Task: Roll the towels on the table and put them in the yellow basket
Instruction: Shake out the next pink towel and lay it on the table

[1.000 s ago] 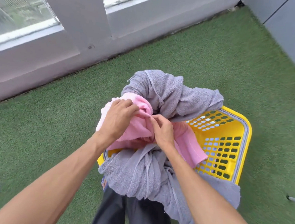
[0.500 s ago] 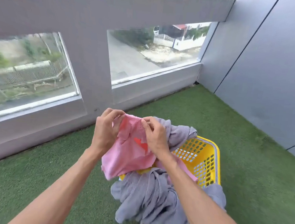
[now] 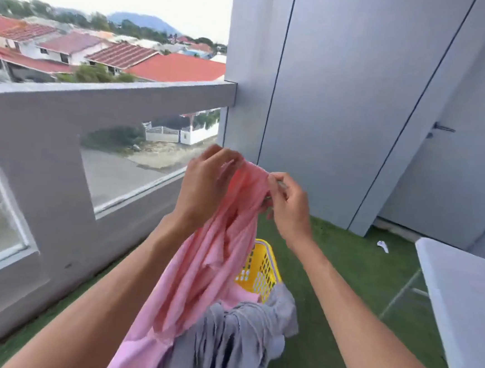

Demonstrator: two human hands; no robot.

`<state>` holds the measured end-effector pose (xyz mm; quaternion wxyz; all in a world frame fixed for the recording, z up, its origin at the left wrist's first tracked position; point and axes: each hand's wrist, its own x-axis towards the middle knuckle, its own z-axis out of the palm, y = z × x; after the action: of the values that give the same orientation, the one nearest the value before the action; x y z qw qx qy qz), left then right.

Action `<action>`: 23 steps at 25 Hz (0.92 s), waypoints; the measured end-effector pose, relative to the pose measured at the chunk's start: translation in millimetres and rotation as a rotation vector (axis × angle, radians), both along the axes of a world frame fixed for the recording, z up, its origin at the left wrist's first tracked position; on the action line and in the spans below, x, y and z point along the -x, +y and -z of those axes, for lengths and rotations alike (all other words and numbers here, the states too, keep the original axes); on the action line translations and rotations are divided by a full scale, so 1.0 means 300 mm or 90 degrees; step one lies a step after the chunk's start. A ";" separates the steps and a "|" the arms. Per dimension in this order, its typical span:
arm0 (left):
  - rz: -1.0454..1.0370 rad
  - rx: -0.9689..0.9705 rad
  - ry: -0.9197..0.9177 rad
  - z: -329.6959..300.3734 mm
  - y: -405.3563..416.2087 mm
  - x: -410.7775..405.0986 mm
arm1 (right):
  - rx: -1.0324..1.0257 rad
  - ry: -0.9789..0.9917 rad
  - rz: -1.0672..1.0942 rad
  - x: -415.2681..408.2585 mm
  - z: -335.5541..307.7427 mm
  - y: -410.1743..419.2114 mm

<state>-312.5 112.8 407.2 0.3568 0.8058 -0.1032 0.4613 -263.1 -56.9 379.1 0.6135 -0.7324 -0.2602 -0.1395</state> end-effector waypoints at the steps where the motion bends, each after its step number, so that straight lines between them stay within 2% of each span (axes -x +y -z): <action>1: 0.025 -0.001 -0.016 -0.050 -0.067 -0.022 | 0.001 -0.013 0.035 0.004 -0.056 -0.074; 5: 0.139 -0.014 -0.024 -0.188 -0.342 -0.122 | -0.032 0.009 0.118 0.021 -0.221 -0.380; 9: 0.241 -0.049 -0.035 -0.261 -0.685 -0.232 | -0.024 0.078 0.179 0.036 -0.299 -0.733; 15: 0.347 -0.028 -0.039 -0.233 -1.152 -0.425 | 0.039 0.256 0.125 -0.001 -0.236 -1.211; 18: 0.395 -0.040 -0.040 -0.202 -1.333 -0.540 | 0.017 0.339 0.170 -0.106 -0.171 -1.437; 20: 0.408 -0.031 -0.021 -0.172 -1.391 -0.626 | 0.044 0.333 0.250 -0.176 -0.152 -1.548; 23: 0.417 -0.060 0.053 -0.110 -1.466 -0.777 | 0.100 0.186 0.366 -0.302 -0.166 -1.711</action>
<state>-79.4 -326.9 440.1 0.4527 0.7632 -0.3635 0.2836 -172.5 -570.3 429.0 0.5213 -0.8333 0.0380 -0.1800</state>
